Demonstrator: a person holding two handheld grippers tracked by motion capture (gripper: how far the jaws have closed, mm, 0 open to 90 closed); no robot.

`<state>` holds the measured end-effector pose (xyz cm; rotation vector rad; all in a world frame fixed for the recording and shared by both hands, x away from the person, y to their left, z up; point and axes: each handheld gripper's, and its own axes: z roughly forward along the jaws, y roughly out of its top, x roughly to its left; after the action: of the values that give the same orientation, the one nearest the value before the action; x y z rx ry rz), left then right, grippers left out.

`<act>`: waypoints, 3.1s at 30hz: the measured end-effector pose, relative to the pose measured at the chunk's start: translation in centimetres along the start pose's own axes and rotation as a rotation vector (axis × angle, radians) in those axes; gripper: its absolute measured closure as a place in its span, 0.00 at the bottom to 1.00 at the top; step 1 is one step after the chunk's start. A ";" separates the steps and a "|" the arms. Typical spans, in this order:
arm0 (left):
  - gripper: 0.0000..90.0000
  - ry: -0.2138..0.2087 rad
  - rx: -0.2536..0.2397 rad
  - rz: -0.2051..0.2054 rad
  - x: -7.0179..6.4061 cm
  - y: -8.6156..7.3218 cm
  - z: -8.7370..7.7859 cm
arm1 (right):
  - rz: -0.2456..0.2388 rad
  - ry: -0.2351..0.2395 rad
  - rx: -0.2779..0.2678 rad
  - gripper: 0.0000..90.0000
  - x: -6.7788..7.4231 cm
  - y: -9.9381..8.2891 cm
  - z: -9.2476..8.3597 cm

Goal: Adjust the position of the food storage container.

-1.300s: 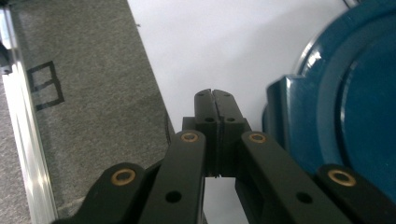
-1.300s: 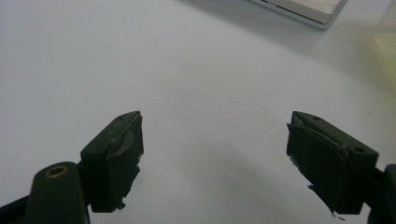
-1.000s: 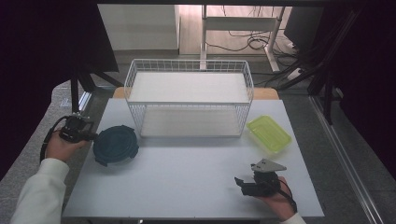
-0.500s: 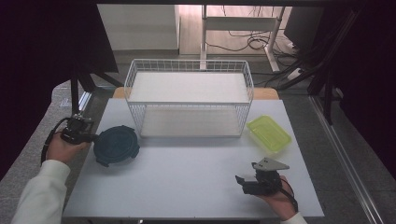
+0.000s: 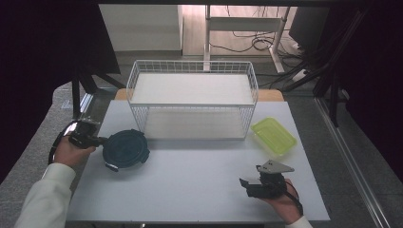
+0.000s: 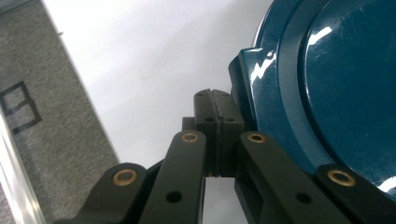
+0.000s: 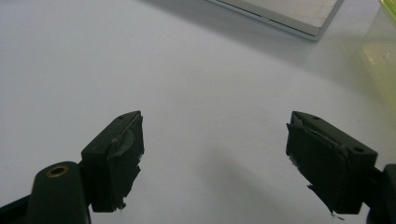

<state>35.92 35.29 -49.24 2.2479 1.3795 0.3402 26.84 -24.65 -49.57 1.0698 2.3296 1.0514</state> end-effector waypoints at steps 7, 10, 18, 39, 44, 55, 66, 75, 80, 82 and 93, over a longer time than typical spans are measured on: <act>1.00 -0.021 -0.008 0.036 -1.4 0.5 0.3 | 0.001 -0.002 0.004 0.21 0.0 0.0 0.0; 1.00 -0.034 -0.013 0.048 -2.1 0.7 0.4 | 0.003 0.000 0.008 0.21 0.0 0.0 0.0; 1.00 -0.068 -0.023 0.060 -4.3 0.8 0.7 | 0.005 0.000 0.006 0.21 0.2 0.1 -0.1; 1.00 -0.180 -0.072 0.057 -10.0 1.1 1.0 | 0.003 0.003 0.012 0.21 0.4 0.1 0.0; 1.00 -0.188 -0.068 0.052 -10.6 1.0 1.0 | 0.000 0.003 0.011 0.21 0.5 0.2 -0.1; 1.00 -0.265 -0.054 0.046 -12.5 1.2 2.4 | -0.001 0.001 0.011 0.21 0.5 0.2 -0.1; 1.00 -0.352 -0.077 0.047 -15.0 1.1 3.5 | -0.005 0.001 0.015 0.21 0.6 0.2 0.0; 1.00 -0.347 -0.076 0.080 -16.6 1.8 3.7 | -0.005 0.002 0.019 0.21 0.6 0.2 0.2; 1.00 -0.375 -0.079 0.093 -17.9 2.3 4.1 | -0.006 0.001 0.018 0.21 0.6 0.2 0.1; 1.00 -0.377 -0.080 0.097 -18.2 2.4 4.2 | -0.004 0.000 0.017 0.21 0.5 0.2 0.1; 1.00 -0.423 -0.080 0.104 -19.3 2.4 4.4 | -0.003 -0.002 0.020 0.21 0.5 0.2 0.1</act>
<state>30.78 16.14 -51.07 2.1687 1.0133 -0.0478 26.70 -24.10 -49.50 1.0737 2.3439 1.0273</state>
